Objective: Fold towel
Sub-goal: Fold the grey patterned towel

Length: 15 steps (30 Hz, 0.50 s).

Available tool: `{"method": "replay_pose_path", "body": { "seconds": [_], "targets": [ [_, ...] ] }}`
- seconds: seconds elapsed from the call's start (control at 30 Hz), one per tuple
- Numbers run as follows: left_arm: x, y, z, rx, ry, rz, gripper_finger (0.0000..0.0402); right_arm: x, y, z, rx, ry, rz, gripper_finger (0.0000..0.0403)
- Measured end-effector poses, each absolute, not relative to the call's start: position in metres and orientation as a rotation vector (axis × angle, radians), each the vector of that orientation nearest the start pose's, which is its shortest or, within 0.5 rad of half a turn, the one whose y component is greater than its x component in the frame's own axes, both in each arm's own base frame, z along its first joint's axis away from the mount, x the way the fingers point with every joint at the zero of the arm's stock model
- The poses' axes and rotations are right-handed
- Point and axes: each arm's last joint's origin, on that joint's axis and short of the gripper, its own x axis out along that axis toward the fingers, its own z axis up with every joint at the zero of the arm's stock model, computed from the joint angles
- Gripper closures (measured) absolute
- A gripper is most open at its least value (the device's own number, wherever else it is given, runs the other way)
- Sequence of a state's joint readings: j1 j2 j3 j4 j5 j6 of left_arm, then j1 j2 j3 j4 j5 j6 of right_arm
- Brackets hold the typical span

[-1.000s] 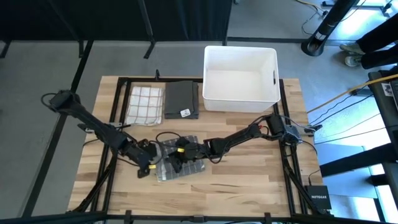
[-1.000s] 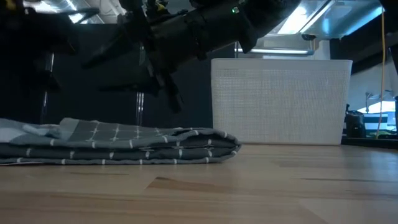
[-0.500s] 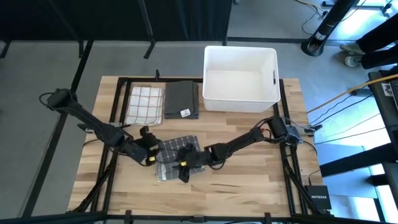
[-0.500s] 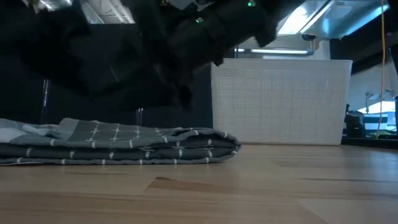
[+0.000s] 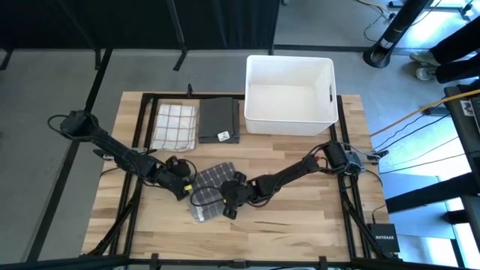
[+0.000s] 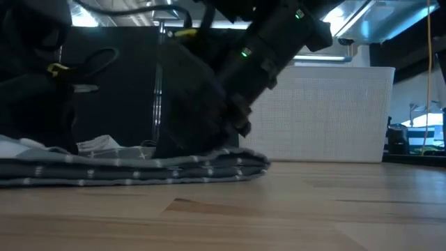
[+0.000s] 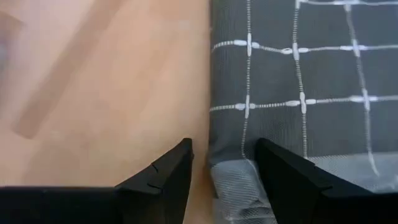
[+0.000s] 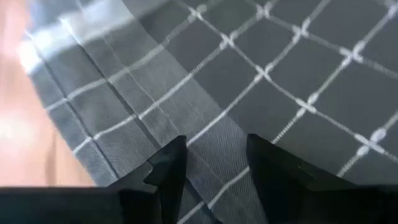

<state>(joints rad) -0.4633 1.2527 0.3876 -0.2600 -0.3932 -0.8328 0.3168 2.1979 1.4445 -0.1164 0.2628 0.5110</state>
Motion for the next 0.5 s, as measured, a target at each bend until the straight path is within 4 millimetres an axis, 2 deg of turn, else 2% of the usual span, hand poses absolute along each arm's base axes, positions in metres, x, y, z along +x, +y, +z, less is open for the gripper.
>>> {"method": "replay_pose_path", "body": {
  "seconds": [0.17,0.27,0.37,0.5],
  "targets": [
    [0.175,-0.081,0.126,-0.465,0.943,0.222,0.0229,0.423,0.134,0.118,0.17,1.009,-0.074,0.0231],
    [0.179,-0.089,0.13,-0.481,0.913,0.104,0.0229,0.414,0.133,0.117,0.136,1.125,0.006,0.0231],
    [0.183,-0.093,0.134,-0.434,0.865,0.024,0.0229,0.405,0.132,0.129,0.102,1.184,0.059,0.0231],
    [0.186,-0.095,0.138,-0.416,0.822,-0.011,0.0229,0.391,0.127,0.155,0.098,1.223,0.059,0.0231]
  ]
}}
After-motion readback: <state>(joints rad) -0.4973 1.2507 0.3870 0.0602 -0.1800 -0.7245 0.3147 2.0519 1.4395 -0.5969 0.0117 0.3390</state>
